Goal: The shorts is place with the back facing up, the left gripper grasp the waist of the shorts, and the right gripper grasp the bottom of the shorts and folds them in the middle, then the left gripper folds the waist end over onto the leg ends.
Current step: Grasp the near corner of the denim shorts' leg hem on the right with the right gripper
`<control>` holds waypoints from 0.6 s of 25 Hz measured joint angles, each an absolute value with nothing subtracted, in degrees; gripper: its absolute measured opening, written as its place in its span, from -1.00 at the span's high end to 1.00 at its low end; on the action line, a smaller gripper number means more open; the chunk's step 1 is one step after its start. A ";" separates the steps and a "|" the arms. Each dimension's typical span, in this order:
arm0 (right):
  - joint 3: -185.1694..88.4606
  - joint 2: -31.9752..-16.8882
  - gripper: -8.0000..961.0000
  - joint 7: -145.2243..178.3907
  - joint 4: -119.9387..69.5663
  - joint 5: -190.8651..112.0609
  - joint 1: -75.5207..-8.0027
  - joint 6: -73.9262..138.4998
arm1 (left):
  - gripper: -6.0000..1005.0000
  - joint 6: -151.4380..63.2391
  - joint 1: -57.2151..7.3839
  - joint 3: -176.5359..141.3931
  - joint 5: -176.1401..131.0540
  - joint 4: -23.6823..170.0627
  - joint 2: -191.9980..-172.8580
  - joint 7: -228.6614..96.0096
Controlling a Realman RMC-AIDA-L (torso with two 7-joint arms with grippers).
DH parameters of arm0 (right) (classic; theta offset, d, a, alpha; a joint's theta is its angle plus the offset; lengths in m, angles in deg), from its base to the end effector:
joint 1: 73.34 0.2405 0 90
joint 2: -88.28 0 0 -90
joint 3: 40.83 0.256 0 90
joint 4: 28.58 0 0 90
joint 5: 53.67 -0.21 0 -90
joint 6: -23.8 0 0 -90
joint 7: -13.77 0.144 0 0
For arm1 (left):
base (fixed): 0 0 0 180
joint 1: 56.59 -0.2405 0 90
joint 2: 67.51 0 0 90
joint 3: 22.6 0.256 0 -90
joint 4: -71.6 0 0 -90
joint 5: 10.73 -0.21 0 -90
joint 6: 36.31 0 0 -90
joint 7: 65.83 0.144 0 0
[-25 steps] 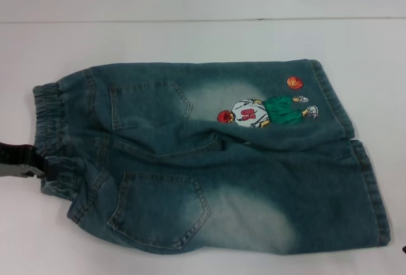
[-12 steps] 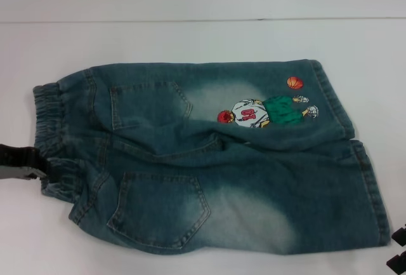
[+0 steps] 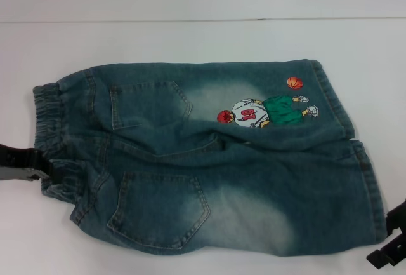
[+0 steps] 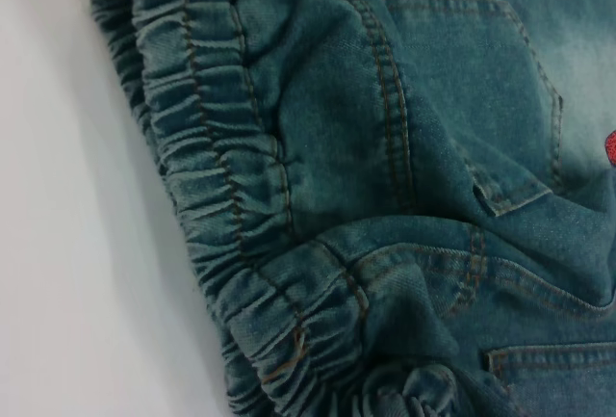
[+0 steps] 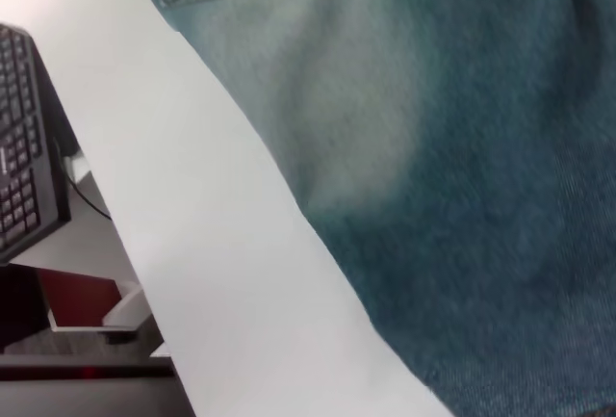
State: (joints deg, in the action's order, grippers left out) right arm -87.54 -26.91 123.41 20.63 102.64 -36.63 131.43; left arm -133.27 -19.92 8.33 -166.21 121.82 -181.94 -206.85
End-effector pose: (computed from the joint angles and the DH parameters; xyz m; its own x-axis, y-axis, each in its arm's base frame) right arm 0.2885 0.3021 0.0357 0.6857 -0.6507 0.3261 -0.6856 -0.7279 -0.0110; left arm -0.3080 0.3342 0.0652 0.1711 0.9784 0.1162 0.9679 -0.1449 -0.2053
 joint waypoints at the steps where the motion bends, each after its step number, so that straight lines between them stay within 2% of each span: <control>1: -87.53 -26.97 -0.65 123.33 20.63 102.32 -36.61 131.41 | 0.94 -133.25 -19.93 8.34 -166.21 121.82 -181.94 -206.84; 4: -87.21 -27.01 -0.65 123.10 20.70 101.55 -36.57 131.00 | 0.94 -133.24 -19.94 8.33 -166.21 121.82 -181.95 -206.82; 9: -86.87 -27.02 -0.41 122.61 20.92 101.53 -36.58 130.49 | 0.94 -133.23 -19.94 8.33 -166.21 121.82 -181.95 -206.75; 15: -86.88 -26.84 0.11 122.46 20.88 101.53 -36.60 130.13 | 0.94 -133.24 -19.94 8.38 -166.21 121.86 -181.95 -206.71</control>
State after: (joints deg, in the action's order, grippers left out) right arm -86.88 -26.84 122.46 20.88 101.53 -36.60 130.13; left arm -133.24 -19.94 8.38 -166.21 121.86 -181.95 -206.71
